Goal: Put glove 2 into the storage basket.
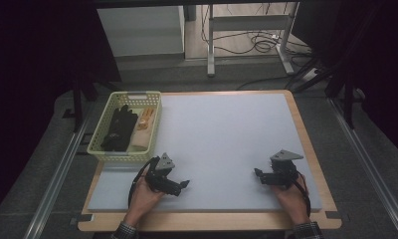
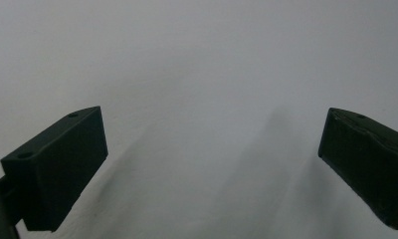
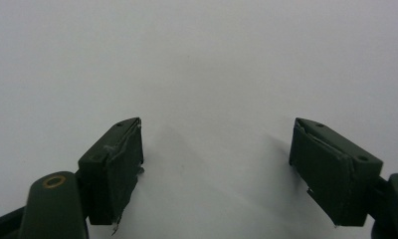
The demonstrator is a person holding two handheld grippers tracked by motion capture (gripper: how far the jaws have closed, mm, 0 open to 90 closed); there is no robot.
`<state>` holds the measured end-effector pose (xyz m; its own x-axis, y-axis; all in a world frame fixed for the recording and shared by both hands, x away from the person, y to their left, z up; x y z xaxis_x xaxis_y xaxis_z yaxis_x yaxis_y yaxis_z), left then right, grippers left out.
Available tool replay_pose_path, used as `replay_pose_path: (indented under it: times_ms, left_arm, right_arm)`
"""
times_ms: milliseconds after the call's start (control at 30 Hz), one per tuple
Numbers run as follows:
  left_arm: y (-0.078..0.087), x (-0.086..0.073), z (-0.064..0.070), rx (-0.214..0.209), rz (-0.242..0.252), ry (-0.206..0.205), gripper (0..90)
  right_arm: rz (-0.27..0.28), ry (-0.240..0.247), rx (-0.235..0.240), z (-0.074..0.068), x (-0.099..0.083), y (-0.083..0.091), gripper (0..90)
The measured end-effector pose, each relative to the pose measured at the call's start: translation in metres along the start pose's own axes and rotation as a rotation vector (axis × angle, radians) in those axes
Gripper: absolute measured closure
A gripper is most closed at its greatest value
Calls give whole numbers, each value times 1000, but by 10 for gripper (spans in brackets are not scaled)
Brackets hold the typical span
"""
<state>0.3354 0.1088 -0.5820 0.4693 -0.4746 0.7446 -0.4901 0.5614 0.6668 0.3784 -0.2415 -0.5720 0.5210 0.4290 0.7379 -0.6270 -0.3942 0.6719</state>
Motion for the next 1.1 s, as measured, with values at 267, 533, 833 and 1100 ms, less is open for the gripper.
replay_pose_path:
  times_ms: [267,533,833,1100]
  left_arm:
    - [-6,-4,0,8,-39,-8,0]
    - [-9,-5,2,23,-62,-28,0]
    - [-10,-6,0,-3,-76,2,0]
    - [-10,-6,0,0,-80,-1,0]
  right_arm:
    - [0,0,0,0,0,0,208]
    - [0,0,0,0,0,0,208]
    - [0,0,0,0,0,0,208]
    - [0,-1,1,0,0,0,208]
Point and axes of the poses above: each handheld gripper's, and its own axes: y roughly backward along the jaws, x roughly out of its top, z roughly to its right, the point moved 6 cm from there along -y, roughly forward along the jaws
